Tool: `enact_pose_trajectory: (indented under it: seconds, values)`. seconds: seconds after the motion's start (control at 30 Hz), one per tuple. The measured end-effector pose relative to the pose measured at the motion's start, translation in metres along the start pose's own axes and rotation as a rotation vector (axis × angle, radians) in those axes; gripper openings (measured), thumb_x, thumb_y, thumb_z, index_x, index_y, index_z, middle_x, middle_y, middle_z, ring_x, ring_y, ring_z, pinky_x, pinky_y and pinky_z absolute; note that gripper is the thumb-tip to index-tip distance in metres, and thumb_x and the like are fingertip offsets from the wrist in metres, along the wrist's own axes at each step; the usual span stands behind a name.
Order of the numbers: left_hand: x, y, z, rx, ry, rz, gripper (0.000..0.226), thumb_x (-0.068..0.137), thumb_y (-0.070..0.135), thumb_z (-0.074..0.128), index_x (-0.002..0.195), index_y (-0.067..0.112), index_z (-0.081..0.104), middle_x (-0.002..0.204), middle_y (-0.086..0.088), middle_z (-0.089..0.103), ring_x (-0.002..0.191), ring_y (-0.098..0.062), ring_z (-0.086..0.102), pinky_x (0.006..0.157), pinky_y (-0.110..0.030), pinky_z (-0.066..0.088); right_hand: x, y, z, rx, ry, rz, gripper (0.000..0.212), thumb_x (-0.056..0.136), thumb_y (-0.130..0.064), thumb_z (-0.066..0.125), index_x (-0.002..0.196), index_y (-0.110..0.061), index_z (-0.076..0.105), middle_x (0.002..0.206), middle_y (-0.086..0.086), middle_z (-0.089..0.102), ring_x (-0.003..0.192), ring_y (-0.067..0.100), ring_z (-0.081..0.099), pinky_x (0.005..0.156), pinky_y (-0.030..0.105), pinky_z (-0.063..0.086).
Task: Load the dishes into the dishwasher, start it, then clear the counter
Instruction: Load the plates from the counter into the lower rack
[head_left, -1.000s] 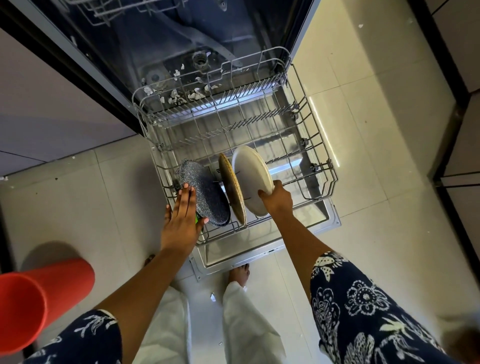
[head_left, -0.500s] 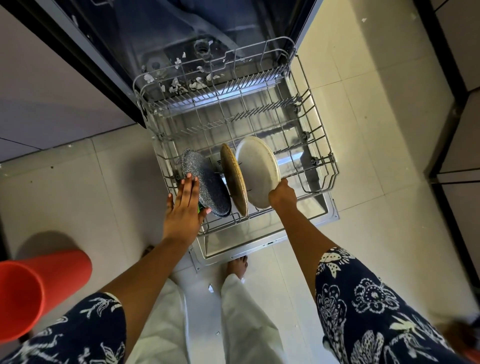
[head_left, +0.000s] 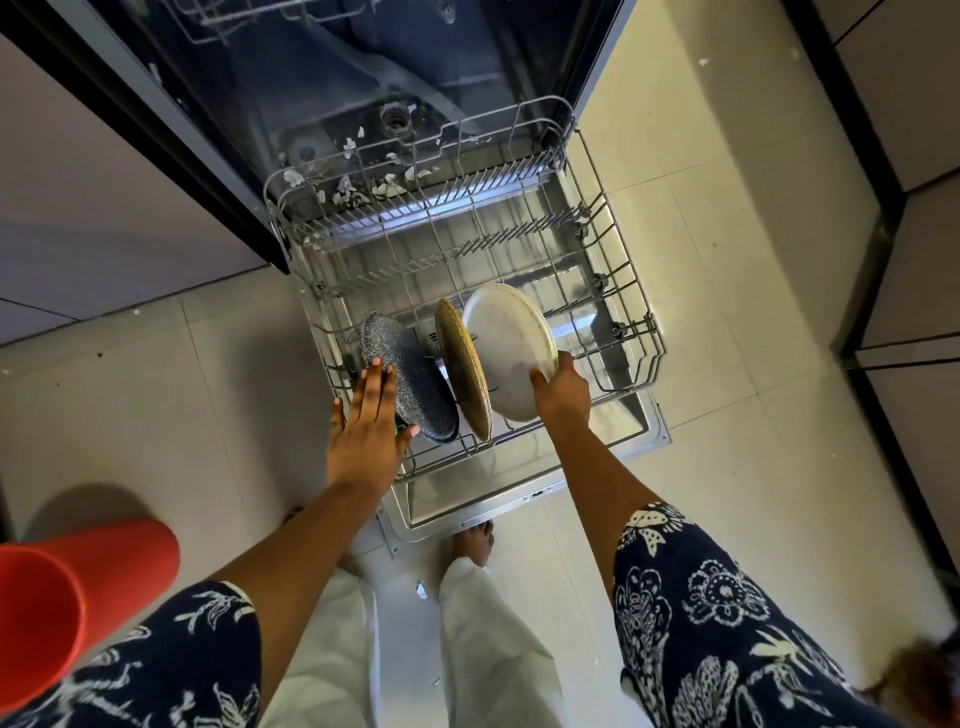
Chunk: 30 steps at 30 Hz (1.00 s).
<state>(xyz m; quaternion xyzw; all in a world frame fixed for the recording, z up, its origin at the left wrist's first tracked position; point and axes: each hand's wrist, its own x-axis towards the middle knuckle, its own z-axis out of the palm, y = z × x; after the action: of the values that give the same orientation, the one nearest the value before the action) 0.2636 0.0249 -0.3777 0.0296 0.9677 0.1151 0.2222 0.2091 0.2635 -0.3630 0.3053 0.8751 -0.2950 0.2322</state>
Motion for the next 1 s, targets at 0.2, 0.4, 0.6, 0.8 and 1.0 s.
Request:
enact_pose_trajectory:
  seconds: [0.2,0.4,0.6,0.8,1.0]
  values:
    - [0.003,-0.005,0.008,0.005,0.034,0.027,0.083,0.092,0.053,0.039,0.151,0.016,-0.006,0.157,0.000,-0.018,0.145,-0.021,-0.006,0.115,-0.045,0.001,0.011,0.003,0.004,-0.140,-0.071,-0.005,0.037,0.097,-0.021,0.044,0.130,-0.007,0.038,0.119,0.020,0.059,0.109,0.038,0.058,0.089,0.046,0.050]
    - [0.004,-0.002,0.003,0.001,-0.036,0.008,0.081,0.093,0.053,0.037,0.151,0.019,-0.008,0.156,0.001,-0.020,0.143,-0.018,-0.015,0.114,-0.045,-0.004,0.009,0.010,0.013,-0.075,-0.025,0.096,0.072,0.088,-0.026,0.059,0.143,-0.006,0.019,0.137,0.020,0.045,0.125,0.038,0.044,0.105,0.053,0.037]
    - [-0.015,0.019,-0.093,-0.158,-0.008,-0.027,0.064,0.095,0.036,0.048,0.151,0.023,0.018,0.160,-0.001,0.009,0.146,-0.022,0.013,0.116,-0.046,0.013,-0.066,-0.043,-0.037,-0.203,0.087,-0.236,0.064,0.090,-0.026,0.053,0.145,-0.009,0.024,0.144,0.014,0.036,0.133,0.031,0.033,0.108,0.047,0.031]
    - [-0.092,-0.024,-0.248,-0.471,0.392,-0.192,0.056,0.085,0.047,0.041,0.131,0.018,0.054,0.141,-0.007,0.048,0.131,-0.025,0.043,0.107,-0.035,0.030,-0.176,-0.167,-0.092,-0.113,0.096,-0.686,0.039,0.092,-0.023,0.052,0.129,-0.015,0.051,0.131,0.008,0.055,0.122,0.028,0.047,0.105,0.040,0.036]
    - [-0.146,-0.162,-0.385,-0.540,0.815,-0.402,0.053,0.084,0.050,0.042,0.121,0.018,0.063,0.129,-0.005,0.059,0.119,-0.027,0.054,0.097,-0.039,0.042,-0.260,-0.355,-0.064,0.000,0.132,-1.155,0.030,0.076,-0.023,0.058,0.099,-0.006,0.069,0.090,0.016,0.069,0.084,0.036,0.066,0.076,0.041,0.053]
